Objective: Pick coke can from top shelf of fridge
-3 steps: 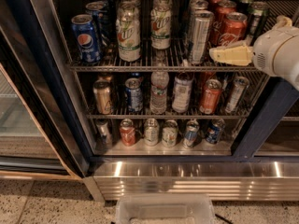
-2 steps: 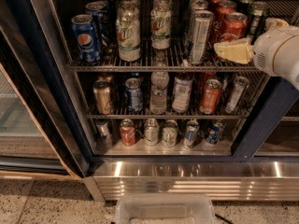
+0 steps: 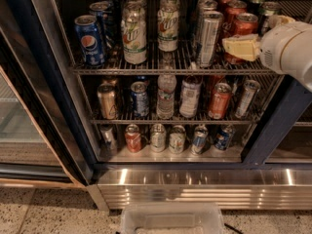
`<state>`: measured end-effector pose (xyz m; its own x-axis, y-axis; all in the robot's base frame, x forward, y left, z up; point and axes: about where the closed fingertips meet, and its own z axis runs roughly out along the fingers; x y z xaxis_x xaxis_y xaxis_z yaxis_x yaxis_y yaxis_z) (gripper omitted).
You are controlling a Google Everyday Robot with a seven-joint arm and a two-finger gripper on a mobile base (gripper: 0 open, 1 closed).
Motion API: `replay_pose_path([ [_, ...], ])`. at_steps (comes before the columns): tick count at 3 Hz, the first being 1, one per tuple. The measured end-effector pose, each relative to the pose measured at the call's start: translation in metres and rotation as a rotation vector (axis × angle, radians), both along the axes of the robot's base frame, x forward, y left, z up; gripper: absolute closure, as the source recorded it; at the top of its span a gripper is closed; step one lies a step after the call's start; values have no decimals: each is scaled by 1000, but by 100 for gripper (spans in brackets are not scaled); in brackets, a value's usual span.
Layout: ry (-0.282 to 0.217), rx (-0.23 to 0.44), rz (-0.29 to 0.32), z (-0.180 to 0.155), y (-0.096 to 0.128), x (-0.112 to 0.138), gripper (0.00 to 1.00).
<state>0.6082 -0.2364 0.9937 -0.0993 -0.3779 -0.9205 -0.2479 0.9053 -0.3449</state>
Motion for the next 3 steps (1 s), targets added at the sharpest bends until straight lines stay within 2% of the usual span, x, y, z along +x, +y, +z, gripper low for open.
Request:
replay_pose_path([
  [1, -8, -4, 4, 3, 1, 5, 33],
  [2, -18, -4, -13, 6, -7, 10, 34],
  [3, 2, -34, 10, -14, 4, 25, 31],
])
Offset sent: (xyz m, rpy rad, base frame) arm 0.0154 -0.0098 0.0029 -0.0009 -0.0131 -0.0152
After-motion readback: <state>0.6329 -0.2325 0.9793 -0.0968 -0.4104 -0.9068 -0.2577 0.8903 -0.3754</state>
